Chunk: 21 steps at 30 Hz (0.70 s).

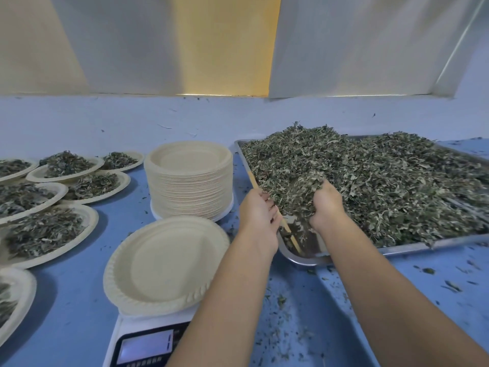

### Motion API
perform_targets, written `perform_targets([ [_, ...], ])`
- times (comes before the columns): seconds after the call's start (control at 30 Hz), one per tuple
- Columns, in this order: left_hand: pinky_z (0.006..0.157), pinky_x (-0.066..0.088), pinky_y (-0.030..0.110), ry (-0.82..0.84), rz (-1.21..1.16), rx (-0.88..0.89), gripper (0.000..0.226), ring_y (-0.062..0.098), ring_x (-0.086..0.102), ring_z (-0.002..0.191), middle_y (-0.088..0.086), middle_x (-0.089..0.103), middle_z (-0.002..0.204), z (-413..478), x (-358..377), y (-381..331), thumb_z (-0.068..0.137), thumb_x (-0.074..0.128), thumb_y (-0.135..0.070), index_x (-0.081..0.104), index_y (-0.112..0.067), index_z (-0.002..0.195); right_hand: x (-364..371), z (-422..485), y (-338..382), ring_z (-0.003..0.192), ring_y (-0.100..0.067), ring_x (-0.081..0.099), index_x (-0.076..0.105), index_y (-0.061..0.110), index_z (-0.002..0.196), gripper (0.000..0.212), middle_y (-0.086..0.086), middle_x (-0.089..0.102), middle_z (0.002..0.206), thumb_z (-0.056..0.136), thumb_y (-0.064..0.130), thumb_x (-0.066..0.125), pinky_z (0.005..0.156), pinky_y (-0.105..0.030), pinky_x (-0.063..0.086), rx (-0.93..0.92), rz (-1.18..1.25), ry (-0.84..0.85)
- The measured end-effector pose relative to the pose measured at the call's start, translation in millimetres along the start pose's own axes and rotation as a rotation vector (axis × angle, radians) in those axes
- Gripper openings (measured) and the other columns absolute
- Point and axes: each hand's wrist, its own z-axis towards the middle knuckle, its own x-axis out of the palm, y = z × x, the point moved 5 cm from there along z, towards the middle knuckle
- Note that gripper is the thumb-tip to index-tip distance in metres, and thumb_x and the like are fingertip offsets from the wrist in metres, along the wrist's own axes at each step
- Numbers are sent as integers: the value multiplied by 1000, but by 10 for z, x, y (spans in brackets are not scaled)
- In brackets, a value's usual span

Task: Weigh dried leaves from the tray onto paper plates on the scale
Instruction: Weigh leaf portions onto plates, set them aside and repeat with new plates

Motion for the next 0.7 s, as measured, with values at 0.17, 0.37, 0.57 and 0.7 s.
perform_targets([
  [0.17, 105, 34, 33, 13, -39, 34, 43, 25, 41, 132, 15, 44, 142, -11, -75, -125, 101, 35, -25, 44, -1, 136, 72, -180, 147, 74, -18, 59, 59, 14, 90, 27, 0, 65, 90, 101, 15, 34, 50, -25, 49, 94, 271, 100],
  [0.37, 112, 29, 37, 71, -156, 14, 44, 29, 38, 134, 18, 42, 143, -96, -289, -414, 101, 33, -25, 41, 1, 136, 513, -654, 479, 82, -22, 63, 61, 16, 108, 28, -5, 66, 97, 102, 16, 33, 69, -33, 55, 72, 495, 335],
  [0.57, 99, 39, 35, 59, -216, 75, 41, 28, 52, 120, 17, 55, 127, -255, -738, -769, 101, 30, -25, 49, 3, 125, 1032, -1198, 523, 72, -23, 67, 61, 7, 108, 28, -12, 68, 92, 100, 12, 35, 68, -31, 55, 54, 465, 644],
  [0.7, 76, 47, 33, -1, -169, 136, 32, 22, 53, 75, 8, 56, 81, -316, -1098, -975, 100, 30, -24, 53, -3, 90, 1283, -1498, 342, 82, -30, 65, 61, 5, 107, 24, -17, 67, 89, 99, 12, 40, 79, -44, 53, -86, 234, 807],
])
